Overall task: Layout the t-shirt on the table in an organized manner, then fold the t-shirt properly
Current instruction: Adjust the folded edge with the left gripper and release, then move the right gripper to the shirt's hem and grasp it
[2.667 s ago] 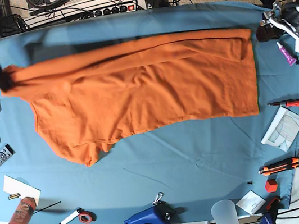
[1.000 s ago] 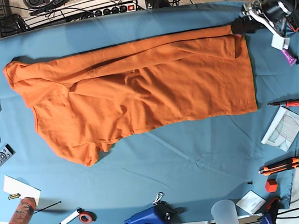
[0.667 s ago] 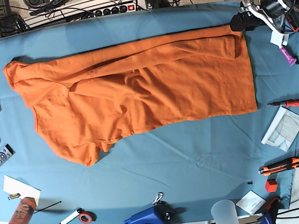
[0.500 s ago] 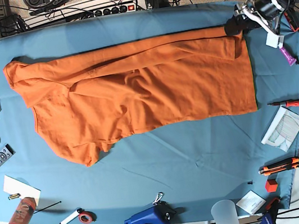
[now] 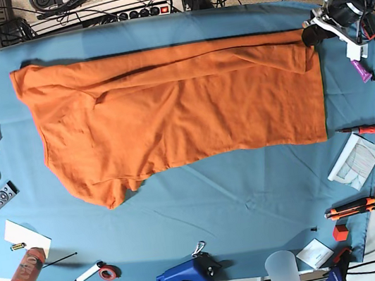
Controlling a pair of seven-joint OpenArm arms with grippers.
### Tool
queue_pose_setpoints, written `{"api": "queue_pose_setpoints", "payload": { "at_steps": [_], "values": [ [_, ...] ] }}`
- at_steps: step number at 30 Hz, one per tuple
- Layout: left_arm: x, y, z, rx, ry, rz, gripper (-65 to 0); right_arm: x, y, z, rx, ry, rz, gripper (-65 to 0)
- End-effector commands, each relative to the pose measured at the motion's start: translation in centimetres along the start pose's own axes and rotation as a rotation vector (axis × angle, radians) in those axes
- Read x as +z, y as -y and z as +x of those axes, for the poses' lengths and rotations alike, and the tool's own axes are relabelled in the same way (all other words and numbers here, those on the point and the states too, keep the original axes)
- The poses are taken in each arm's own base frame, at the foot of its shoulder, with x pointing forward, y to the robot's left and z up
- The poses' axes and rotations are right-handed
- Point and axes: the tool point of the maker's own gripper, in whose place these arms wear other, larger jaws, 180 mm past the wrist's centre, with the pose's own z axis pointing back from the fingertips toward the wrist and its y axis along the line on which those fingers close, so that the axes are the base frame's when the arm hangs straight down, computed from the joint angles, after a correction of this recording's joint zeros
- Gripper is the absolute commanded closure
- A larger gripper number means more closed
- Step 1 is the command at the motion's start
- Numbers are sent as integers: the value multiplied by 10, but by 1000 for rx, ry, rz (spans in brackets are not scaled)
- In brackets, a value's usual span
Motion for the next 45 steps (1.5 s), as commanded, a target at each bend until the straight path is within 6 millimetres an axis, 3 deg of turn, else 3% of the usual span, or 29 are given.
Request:
{"api": "queue_pose_setpoints", "payload": {
  "at_steps": [1,6,10,12,15,18,24,28,35,40,45],
  "values": [
    [14,-26,0,-38,-38,105,0,4,-4,23,37,57,12,-241],
    [15,-11,6,-99,-22,13,0,-1,-9,34,40,94,30,-241],
    [16,-8,4,-122,-28,-4,-259,-2,-10,36,41,101,33,-241],
    [17,-11,4,-107,-39,7,-319,-2,-10,36,41,101,33,-241],
    [22,-16,2,-100,-76,32,-320,-2,-9,38,48,99,29,-241],
    [28,-16,10,-128,-61,48,-320,-2,-7,53,83,110,6,-241],
    [55,-17,44,-175,78,108,-320,-16,-13,88,166,128,-12,-241],
    [60,-7,71,-231,184,100,-320,-55,-22,99,268,70,-55,-241],
    [37,16,113,-362,232,122,-320,-154,-55,111,366,-1,-38,-240],
    [31,26,131,-386,261,132,-320,-216,-89,96,367,-153,70,-240],
    [31,26,132,-387,266,131,-320,-247,-132,84,445,-220,148,-240]
  ]
}}
